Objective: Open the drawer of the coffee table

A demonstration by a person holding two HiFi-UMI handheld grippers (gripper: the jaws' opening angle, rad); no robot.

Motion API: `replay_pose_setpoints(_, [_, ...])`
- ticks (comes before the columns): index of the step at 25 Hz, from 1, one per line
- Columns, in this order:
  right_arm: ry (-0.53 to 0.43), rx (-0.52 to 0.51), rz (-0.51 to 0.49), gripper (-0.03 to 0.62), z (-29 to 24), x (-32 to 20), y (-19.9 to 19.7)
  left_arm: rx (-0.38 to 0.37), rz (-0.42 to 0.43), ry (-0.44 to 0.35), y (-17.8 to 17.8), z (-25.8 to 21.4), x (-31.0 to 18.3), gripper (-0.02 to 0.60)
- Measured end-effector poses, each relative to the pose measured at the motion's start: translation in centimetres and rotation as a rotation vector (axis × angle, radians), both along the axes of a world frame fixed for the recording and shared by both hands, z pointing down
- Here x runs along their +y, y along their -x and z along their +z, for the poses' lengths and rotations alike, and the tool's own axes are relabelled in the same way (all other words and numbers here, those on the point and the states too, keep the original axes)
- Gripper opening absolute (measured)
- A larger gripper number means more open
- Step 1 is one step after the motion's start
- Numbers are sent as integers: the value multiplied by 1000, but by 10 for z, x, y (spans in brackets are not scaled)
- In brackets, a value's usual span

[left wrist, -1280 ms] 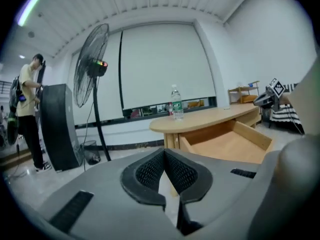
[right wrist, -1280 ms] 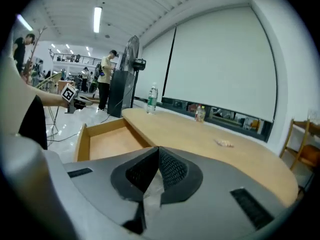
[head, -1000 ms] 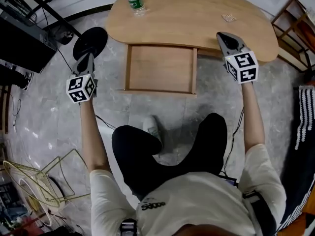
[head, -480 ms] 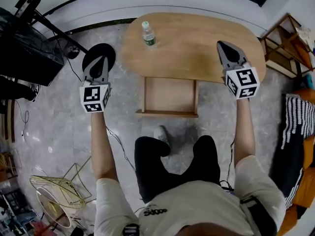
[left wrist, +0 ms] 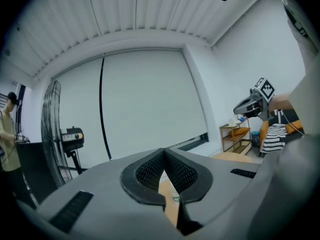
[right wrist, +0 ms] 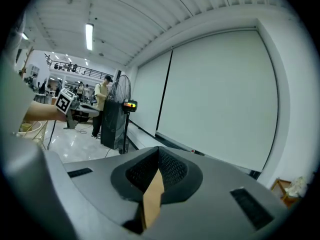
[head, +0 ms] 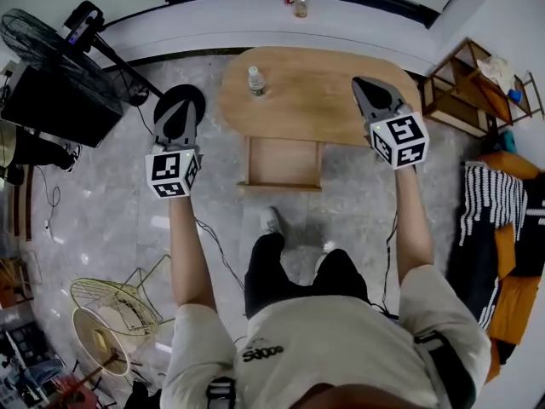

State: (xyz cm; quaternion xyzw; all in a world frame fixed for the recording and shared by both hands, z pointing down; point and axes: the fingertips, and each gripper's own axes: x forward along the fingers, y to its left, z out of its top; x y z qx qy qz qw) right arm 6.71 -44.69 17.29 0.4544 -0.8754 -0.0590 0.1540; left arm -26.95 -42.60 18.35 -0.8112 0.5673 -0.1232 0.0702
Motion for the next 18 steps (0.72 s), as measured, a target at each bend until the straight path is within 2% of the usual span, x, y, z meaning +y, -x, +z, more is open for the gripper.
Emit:
replay_pose_setpoints(4, [-25, 38, -15, 5, -67, 59, -20, -15, -14, -16, -19, -67, 58, 18])
replay_pose_setpoints(8, [-54, 50, -23, 5, -118, 122, -43, -22, -1, -24, -47, -112, 118, 18])
replay_pose_setpoints(14, [-102, 102, -30, 5, -157, 203, -81, -22, 7, -69, -96, -160, 201, 18])
replay_pose_setpoints(18, [-99, 82, -19, 5, -170, 246, -85, -52, 8, -76, -105, -180, 244, 18])
